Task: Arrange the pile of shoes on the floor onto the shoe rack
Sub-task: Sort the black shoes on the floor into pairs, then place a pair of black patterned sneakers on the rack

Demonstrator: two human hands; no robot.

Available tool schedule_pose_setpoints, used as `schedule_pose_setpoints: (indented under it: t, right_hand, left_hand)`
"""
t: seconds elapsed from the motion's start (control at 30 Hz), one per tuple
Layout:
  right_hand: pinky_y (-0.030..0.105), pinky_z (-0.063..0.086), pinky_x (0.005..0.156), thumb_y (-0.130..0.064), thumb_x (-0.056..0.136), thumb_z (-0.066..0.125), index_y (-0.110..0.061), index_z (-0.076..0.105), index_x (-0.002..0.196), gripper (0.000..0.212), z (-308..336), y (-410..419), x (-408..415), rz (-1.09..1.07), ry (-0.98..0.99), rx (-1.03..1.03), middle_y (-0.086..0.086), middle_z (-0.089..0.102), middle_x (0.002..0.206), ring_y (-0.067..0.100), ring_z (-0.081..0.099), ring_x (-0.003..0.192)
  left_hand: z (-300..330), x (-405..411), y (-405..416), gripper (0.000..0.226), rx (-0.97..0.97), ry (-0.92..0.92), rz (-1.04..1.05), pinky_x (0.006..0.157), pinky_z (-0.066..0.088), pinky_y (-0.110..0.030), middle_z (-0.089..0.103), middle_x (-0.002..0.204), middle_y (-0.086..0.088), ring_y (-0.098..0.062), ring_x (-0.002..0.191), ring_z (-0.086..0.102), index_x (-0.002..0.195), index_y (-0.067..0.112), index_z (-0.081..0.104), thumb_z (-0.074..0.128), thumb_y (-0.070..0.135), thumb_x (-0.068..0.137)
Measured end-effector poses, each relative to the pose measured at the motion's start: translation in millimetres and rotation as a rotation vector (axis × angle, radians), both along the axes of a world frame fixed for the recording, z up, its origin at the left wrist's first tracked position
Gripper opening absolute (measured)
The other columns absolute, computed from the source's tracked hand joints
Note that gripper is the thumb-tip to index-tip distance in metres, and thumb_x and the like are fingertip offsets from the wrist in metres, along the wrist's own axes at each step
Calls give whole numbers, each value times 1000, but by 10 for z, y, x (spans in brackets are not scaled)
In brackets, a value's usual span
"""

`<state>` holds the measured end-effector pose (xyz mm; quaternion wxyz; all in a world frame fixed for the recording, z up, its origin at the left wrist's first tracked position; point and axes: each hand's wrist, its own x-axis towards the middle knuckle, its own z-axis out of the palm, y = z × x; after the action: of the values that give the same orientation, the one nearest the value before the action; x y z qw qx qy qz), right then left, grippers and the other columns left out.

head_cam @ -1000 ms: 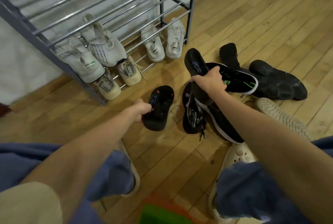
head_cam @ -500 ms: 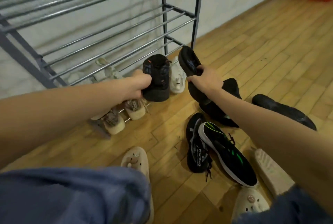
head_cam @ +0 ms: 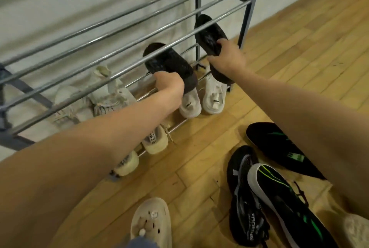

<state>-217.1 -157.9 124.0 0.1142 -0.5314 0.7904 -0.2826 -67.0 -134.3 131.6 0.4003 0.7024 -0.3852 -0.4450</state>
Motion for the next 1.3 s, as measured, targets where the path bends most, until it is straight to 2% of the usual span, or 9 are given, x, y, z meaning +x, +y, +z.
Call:
schedule_pose_setpoints:
  t: [0.17, 0.27, 0.43, 0.53, 0.63, 0.77, 1.03, 1.17, 1.3]
  right_hand:
    - [50, 32, 103, -40, 84, 58, -18, 58, 116, 39, -178, -408, 36, 43, 257, 23, 11, 63, 111, 35, 54, 112]
    - [49, 30, 104, -45, 88, 54, -13, 60, 114, 42, -225, -453, 61, 70, 458, 82, 18, 59, 118, 37, 50, 117]
    - [51, 18, 111, -41, 94, 43, -12, 66, 110, 40, -217, -115, 32, 163, 547, 6, 18, 48, 134, 36, 38, 130]
    - [51, 9, 117, -34, 96, 43, -12, 58, 122, 38, -247, 349, 6, 224, 541, -58, 17, 27, 154, 33, 20, 145]
    - [48, 12, 117, -27, 96, 45, -12, 43, 137, 44, -352, 940, -3, 192, 493, -46, 16, 21, 157, 32, 20, 145]
    - [47, 25, 113, -20, 93, 49, -7, 39, 138, 48, -605, 1783, -63, 36, 337, 137, 19, 29, 151, 37, 28, 139]
    - [44, 40, 98, -19, 89, 54, -3, 38, 130, 47, -1025, 3017, -297, 112, 343, 644, 20, 43, 132, 39, 41, 124]
    - [43, 36, 104, -26, 91, 56, -1, 33, 134, 55, -1186, 3370, -349, 6, 201, 777, 22, 39, 137, 40, 38, 128]
    - [42, 37, 102, -21, 91, 55, -2, 35, 132, 49, -1247, 3529, -465, -52, 167, 723, 21, 42, 135, 39, 39, 127]
  left_hand:
    - [-104, -19, -221, 38, -26, -90, -46, 99, 37, -28, 46, 139, -11, -25, 125, 46, 138, 3, 38, 34, 13, 102]
    - [-168, 17, -271, 37, -9, -110, -109, 96, 41, -32, 50, 137, -17, -30, 124, 50, 135, -1, 43, 34, 14, 102]
    - [-79, 52, -141, 43, 87, -70, -20, 104, 36, -31, 41, 146, -11, -28, 131, 43, 143, 5, 36, 32, 19, 102]
    - [-22, 6, 144, 48, 62, -368, 9, 108, 31, -39, 34, 147, -15, -31, 133, 37, 144, 10, 33, 39, 23, 98]
    - [-108, -23, 566, 48, -139, -675, -85, 101, 38, -39, 39, 139, -15, -30, 125, 43, 138, 8, 37, 46, 24, 94]
    - [-378, -105, 1061, 34, -320, -768, -282, 93, 42, -33, 49, 129, -12, -25, 115, 51, 124, 9, 48, 51, 22, 93]
    - [-1093, -150, 1981, 47, 208, -622, -839, 93, 42, -39, 47, 134, -19, -36, 122, 48, 132, 4, 42, 53, 20, 89]
    - [-1364, -176, 2319, 72, 405, -516, -936, 102, 41, -40, 42, 143, -16, -34, 130, 42, 145, 7, 28, 62, 28, 85]
    - [-1476, -273, 2412, 78, 497, -378, -890, 101, 45, -37, 47, 141, -12, -29, 128, 47, 142, 4, 32, 71, 29, 79]
